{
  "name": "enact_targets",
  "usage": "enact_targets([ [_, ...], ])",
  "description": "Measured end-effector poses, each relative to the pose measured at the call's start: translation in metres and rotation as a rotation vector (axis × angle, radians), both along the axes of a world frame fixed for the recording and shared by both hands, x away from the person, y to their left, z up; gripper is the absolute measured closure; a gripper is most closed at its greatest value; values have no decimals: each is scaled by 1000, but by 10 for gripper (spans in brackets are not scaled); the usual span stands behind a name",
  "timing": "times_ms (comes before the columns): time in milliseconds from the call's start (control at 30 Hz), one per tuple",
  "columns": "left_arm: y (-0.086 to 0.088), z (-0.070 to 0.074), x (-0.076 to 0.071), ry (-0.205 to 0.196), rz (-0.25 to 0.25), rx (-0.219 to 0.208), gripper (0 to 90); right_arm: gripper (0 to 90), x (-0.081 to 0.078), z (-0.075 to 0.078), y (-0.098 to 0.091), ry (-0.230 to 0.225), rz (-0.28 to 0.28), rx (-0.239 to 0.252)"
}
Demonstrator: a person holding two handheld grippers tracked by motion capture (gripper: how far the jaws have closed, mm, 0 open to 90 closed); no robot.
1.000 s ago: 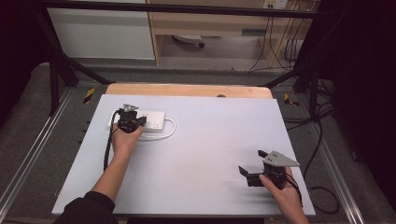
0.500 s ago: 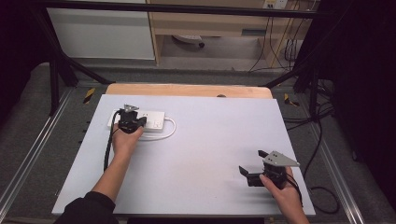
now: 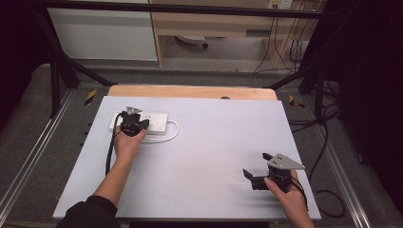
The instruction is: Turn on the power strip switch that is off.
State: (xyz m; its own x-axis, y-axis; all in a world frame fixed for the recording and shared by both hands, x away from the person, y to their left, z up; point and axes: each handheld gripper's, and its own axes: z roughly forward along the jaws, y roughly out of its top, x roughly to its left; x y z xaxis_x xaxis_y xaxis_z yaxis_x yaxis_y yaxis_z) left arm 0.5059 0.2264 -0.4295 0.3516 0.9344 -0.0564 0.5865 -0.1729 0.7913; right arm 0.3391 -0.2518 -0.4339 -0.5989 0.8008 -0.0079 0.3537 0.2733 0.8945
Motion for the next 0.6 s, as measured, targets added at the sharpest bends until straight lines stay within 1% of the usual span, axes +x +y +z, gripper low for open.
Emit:
enact_targets([
  [67,0,0,0,1,-3,5,900,27,0,0,0,0,0,0],
  [433,-1,-2,0,3,-3,6,900,28,0,0,0,0,0,-2],
  [600,-1,-3,-1,-3,-4,7,900,28,0,0,0,1,0,-1],
])
